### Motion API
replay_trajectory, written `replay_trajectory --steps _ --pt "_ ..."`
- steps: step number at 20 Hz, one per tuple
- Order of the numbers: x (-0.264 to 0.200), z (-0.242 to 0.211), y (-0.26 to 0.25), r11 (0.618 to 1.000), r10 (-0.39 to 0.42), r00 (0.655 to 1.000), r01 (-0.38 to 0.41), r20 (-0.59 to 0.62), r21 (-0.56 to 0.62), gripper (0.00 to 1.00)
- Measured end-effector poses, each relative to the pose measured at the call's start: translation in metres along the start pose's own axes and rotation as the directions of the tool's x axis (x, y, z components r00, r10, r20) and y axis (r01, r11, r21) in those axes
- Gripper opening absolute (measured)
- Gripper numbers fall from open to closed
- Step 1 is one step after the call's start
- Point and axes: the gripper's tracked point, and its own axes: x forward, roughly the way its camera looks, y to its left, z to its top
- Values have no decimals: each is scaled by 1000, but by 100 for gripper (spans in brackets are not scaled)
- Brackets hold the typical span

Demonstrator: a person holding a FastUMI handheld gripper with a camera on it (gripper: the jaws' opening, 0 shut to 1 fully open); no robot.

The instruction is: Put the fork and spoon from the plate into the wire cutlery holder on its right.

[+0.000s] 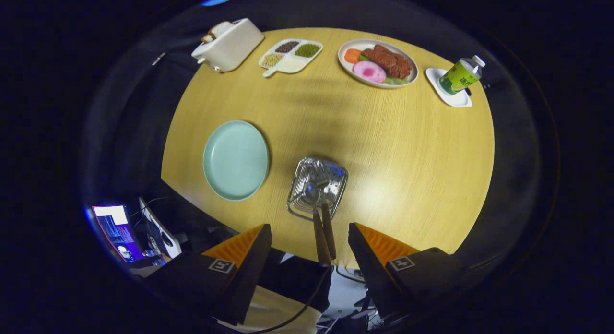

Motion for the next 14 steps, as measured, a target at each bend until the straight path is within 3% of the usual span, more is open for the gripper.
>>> replay_trajectory --steps 2,4,8,14 --pt "-21 10 3 1000 -7 992 4 129 23 100" --pt "-44 29 5 999 -40 959 28 281 46 100" --pt "-104 59 -9 991 -132 820 123 556 54 100" --pt "-182 82 -2 987 -154 618 139 771 85 99"
